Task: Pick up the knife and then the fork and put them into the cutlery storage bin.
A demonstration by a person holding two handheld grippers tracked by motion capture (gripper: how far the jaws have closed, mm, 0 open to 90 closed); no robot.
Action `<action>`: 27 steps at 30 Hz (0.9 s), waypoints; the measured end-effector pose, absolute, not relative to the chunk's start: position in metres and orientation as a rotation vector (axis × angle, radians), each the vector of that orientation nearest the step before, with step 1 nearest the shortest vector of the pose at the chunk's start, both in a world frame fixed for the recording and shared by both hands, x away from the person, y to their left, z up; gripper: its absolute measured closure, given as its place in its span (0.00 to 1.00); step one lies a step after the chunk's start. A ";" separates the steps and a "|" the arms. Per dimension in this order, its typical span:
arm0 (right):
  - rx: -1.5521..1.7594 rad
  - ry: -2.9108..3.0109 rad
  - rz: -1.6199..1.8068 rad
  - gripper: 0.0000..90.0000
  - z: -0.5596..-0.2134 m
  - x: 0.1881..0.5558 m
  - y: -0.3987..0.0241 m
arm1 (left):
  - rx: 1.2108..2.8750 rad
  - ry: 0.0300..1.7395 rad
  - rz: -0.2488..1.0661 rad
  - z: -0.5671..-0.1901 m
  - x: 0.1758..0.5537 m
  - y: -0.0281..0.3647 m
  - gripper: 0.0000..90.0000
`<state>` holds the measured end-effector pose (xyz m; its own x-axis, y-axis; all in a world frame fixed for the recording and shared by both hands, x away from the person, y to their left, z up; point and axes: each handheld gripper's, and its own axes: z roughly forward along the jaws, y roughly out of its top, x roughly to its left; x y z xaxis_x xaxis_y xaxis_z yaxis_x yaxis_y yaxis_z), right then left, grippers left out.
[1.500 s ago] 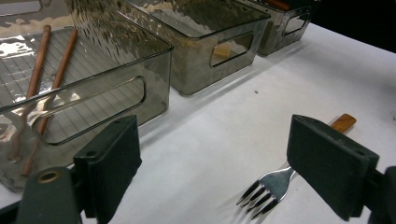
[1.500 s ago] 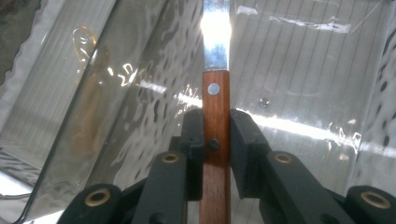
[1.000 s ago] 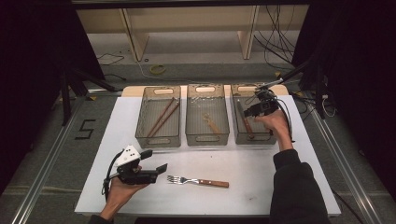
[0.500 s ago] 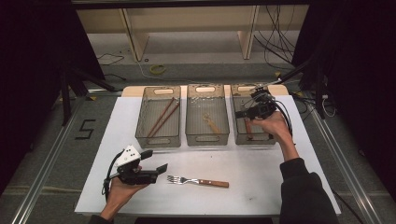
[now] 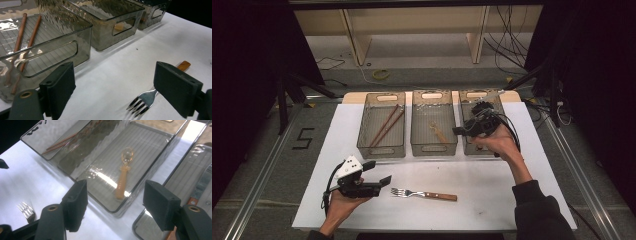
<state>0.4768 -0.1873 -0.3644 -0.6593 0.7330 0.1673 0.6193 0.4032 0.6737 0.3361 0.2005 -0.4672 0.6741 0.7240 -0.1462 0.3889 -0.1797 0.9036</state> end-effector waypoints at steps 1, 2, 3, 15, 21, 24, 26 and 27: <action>1.207 2.505 1.098 0.41 -0.365 0.476 -0.187 | 1.798 0.888 0.384 -0.467 0.336 0.201 0.19; 1.202 2.506 1.101 0.40 -0.366 0.474 -0.186 | 1.798 0.888 0.383 -0.467 0.336 0.201 0.19; 1.193 2.509 1.102 0.40 -0.367 0.473 -0.185 | 1.799 0.888 0.383 -0.467 0.336 0.201 0.19; 1.026 2.590 1.139 0.39 -0.367 0.441 -0.161 | 1.798 0.887 0.383 -0.467 0.336 0.201 0.19; 0.971 2.637 1.140 0.39 -0.377 0.429 -0.150 | 1.797 0.889 0.381 -0.467 0.336 0.201 0.19; 0.947 2.668 1.122 0.39 -0.382 0.423 -0.143 | 1.797 0.888 0.382 -0.467 0.336 0.201 0.19; 0.929 2.685 1.110 0.39 -0.385 0.421 -0.139 | 1.797 0.887 0.382 -0.467 0.336 0.201 0.19; 0.919 2.695 1.107 0.39 -0.386 0.419 -0.137 | 1.794 0.888 0.384 -0.467 0.336 0.202 0.19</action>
